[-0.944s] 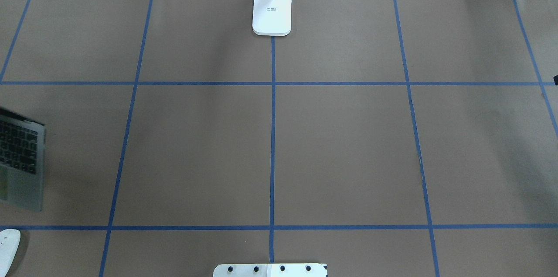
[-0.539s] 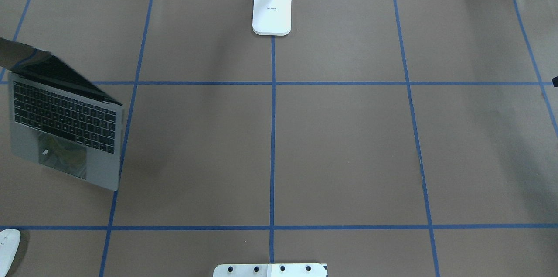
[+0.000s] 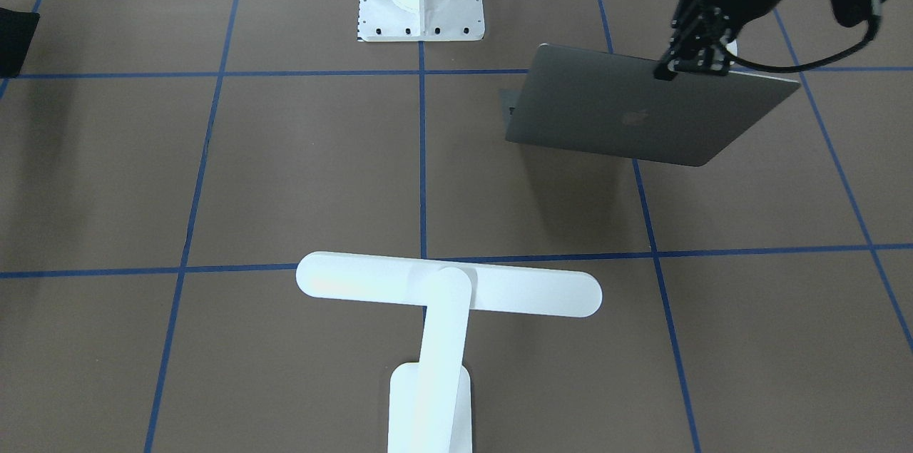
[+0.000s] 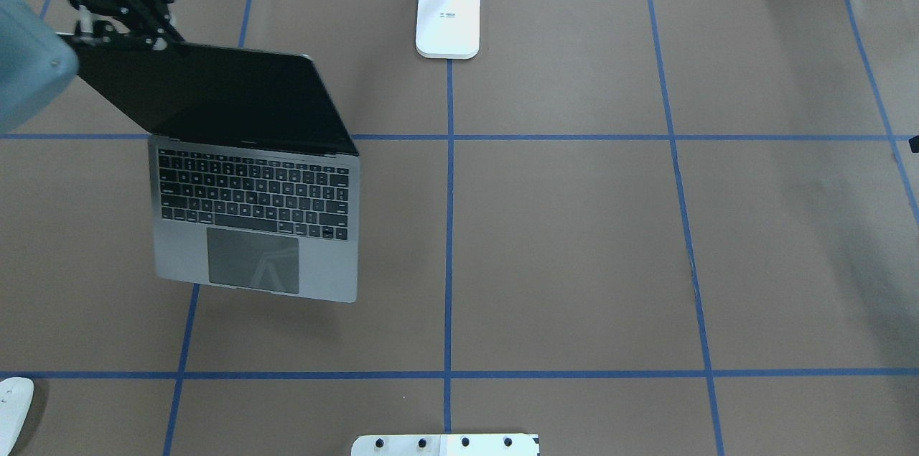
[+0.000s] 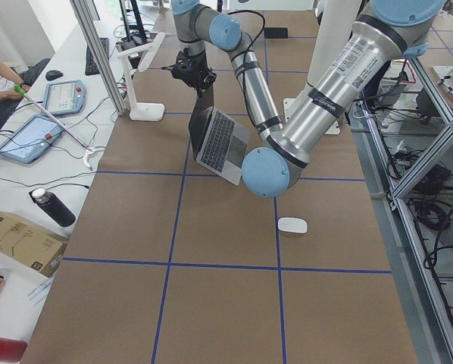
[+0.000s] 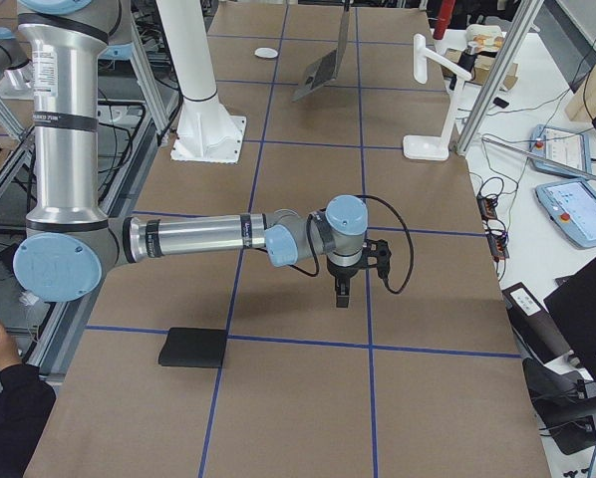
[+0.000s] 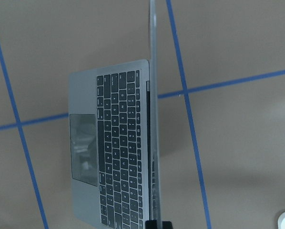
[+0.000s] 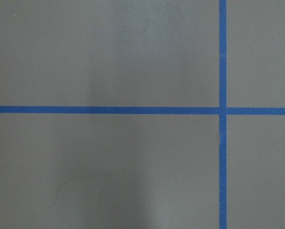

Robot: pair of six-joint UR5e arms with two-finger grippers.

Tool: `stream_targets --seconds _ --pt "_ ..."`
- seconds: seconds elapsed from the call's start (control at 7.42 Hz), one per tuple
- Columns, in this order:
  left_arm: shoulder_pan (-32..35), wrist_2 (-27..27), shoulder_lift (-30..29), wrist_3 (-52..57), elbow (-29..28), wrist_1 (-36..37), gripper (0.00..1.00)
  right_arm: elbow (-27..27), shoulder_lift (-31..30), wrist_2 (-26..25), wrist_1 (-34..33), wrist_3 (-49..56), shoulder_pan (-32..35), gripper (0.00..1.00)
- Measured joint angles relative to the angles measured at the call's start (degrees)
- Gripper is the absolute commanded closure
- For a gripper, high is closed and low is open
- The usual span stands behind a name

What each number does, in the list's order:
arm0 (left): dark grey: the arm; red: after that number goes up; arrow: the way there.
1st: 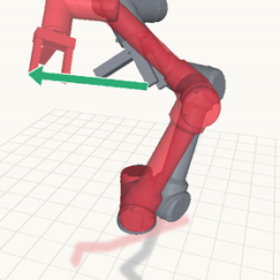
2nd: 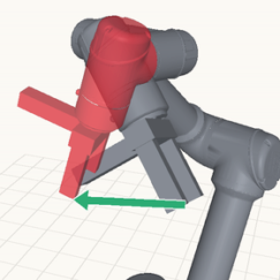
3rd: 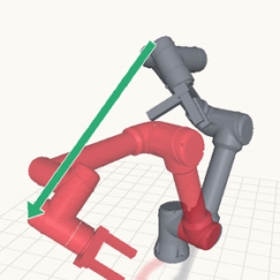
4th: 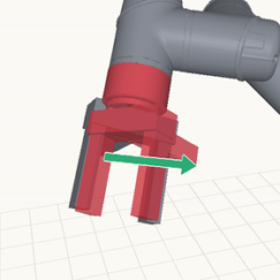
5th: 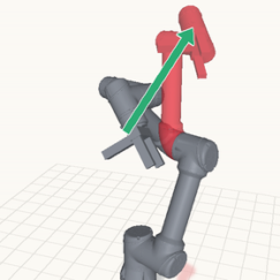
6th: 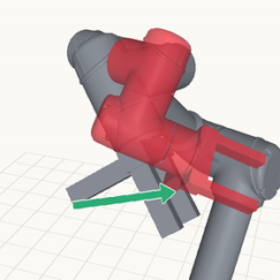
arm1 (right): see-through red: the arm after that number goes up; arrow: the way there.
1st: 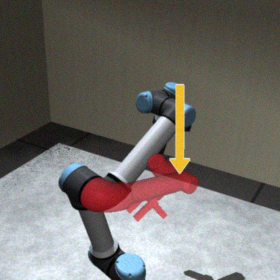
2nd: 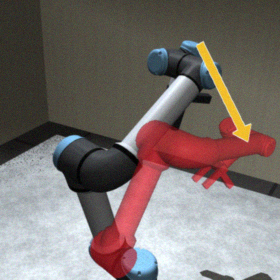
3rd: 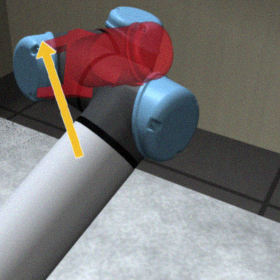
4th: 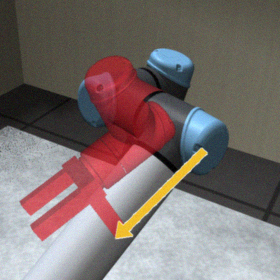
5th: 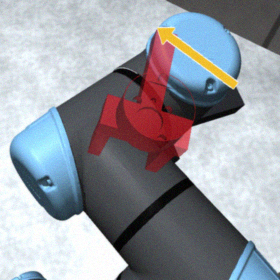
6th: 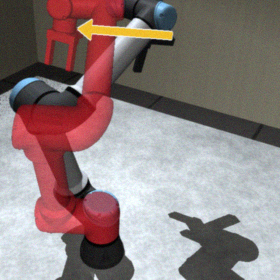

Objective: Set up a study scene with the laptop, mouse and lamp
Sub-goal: 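Swing the laptop with the left gripper to the table center before the lamp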

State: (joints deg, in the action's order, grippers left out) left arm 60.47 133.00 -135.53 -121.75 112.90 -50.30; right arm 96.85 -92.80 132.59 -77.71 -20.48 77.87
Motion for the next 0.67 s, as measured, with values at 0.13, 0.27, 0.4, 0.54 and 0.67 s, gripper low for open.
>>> stream_targets --seconds 0.13,0.27,0.4,0.54,0.67 --pt "-2.3 -1.6 -5.7 -2.0 -6.0 -0.2 1.0 -0.2 0.0 0.1 0.0 0.0 0.0 0.0" --pt "-4.3 -2.6 -11.6 -3.3 -13.5 -0.7 1.0 -0.3 0.0 0.7 0.0 0.0 0.0 0.0" --pt "-5.8 -3.1 -16.5 -5.2 -20.0 -2.1 1.0 -0.4 0.0 1.4 0.0 -0.1 0.0 0.0" --pt "-6.9 -3.3 -19.7 -7.6 -24.4 -3.8 1.0 -0.9 0.0 1.9 0.0 -0.1 0.0 0.0" --pt "-8.2 -3.4 -21.8 -9.8 -27.8 -5.6 1.0 -1.7 0.1 2.1 0.0 -0.1 0.0 0.0"
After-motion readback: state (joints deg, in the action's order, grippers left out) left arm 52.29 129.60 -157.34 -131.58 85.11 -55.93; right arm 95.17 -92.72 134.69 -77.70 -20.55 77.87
